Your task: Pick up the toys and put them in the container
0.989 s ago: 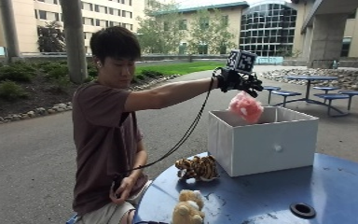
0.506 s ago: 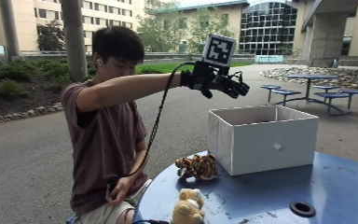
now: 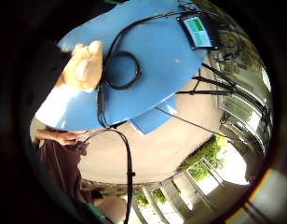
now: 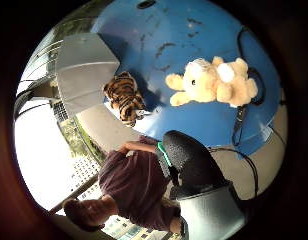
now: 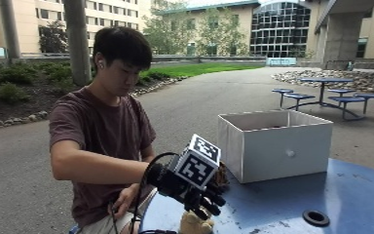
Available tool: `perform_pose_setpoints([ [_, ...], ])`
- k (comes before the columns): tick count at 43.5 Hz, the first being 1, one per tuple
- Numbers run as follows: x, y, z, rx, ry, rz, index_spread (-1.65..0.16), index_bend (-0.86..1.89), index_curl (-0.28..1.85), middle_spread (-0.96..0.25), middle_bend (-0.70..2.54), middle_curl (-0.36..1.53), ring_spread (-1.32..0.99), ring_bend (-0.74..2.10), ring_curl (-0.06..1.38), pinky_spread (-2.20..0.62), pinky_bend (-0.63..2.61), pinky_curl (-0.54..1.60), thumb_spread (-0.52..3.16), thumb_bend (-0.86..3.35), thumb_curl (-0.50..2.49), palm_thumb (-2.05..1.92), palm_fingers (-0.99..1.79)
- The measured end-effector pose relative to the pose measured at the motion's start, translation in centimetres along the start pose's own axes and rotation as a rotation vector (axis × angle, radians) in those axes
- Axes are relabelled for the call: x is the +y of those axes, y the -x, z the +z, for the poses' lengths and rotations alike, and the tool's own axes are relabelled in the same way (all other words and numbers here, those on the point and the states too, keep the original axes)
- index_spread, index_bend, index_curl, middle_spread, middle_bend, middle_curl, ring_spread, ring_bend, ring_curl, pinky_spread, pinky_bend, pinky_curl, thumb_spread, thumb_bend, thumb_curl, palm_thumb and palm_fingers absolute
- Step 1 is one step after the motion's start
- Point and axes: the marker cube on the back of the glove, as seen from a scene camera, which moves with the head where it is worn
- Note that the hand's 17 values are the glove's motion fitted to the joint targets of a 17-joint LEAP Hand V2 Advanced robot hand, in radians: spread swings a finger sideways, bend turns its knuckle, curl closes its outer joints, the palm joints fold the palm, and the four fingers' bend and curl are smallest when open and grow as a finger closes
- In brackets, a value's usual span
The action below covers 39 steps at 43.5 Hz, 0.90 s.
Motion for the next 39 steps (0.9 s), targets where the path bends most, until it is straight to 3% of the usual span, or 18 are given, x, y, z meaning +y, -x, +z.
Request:
perform_pose_setpoints([
  [7,-3.6,-0.6,6.9,0.021,0.071,-0.043,-0.21,0.06,0.17,-0.02,0.18,0.31,-0.02,0.3,0.36,0.0,0.74,0.31,1.32,0.11,0.42,0.25,-0.16],
  [11,-4.6,-0.6,8.4,0.039,0.012,-0.04,-0.19,0.15,0.18,-0.04,0.32,0.35,-0.07,0.35,0.36,-0.06,0.74,0.3,1.46,0.26,0.46,0.45,0.13],
  [26,-6.0,0.3,10.2,-0.01,-0.195,-0.028,-0.18,0.36,0.32,-0.15,0.47,0.44,-0.22,0.36,0.39,-0.2,0.62,0.28,1.6,0.43,0.5,0.67,0.43],
  [30,-6.2,0.3,10.2,-0.049,-0.254,-0.04,-0.18,0.43,0.33,-0.22,0.65,0.49,-0.29,0.44,0.39,-0.26,0.54,0.25,1.6,0.47,0.5,0.71,0.79],
  [32,-6.3,0.3,9.9,-0.081,-0.273,-0.053,-0.17,0.53,0.37,-0.23,0.58,0.48,-0.32,0.61,0.45,-0.3,0.53,0.26,1.6,0.5,0.51,0.74,0.99],
  [33,-6.4,0.3,9.7,-0.096,-0.28,-0.061,-0.18,0.49,0.35,-0.24,0.62,0.49,-0.33,0.54,0.41,-0.29,0.48,0.23,1.6,0.5,0.51,0.74,0.88],
  [34,-6.5,0.4,9.4,-0.11,-0.286,-0.069,-0.17,0.57,0.4,-0.25,0.55,0.48,-0.34,0.68,0.48,-0.33,0.52,0.26,1.6,0.51,0.51,0.76,1.03],
  [35,-6.6,0.5,9.2,-0.119,-0.292,-0.074,-0.14,0.54,0.38,-0.23,0.81,0.57,-0.34,0.75,0.5,-0.36,0.47,0.25,1.6,0.53,0.51,0.77,1.41],
  [36,-6.8,0.6,9.1,-0.124,-0.296,-0.077,-0.13,0.55,0.4,-0.23,0.85,0.57,-0.34,0.77,0.51,-0.38,0.47,0.26,1.6,0.54,0.52,0.78,1.4],
  [37,-7.0,0.8,8.9,-0.122,-0.298,-0.077,-0.11,0.63,0.44,-0.23,0.57,0.47,-0.34,0.91,0.56,-0.39,0.57,0.3,1.6,0.54,0.52,0.78,1.33],
  [39,-7.4,1.1,8.6,-0.11,-0.29,-0.077,-0.08,0.64,0.45,-0.23,0.6,0.5,-0.33,1.02,0.59,-0.4,0.63,0.32,1.6,0.58,0.54,0.83,1.41],
])
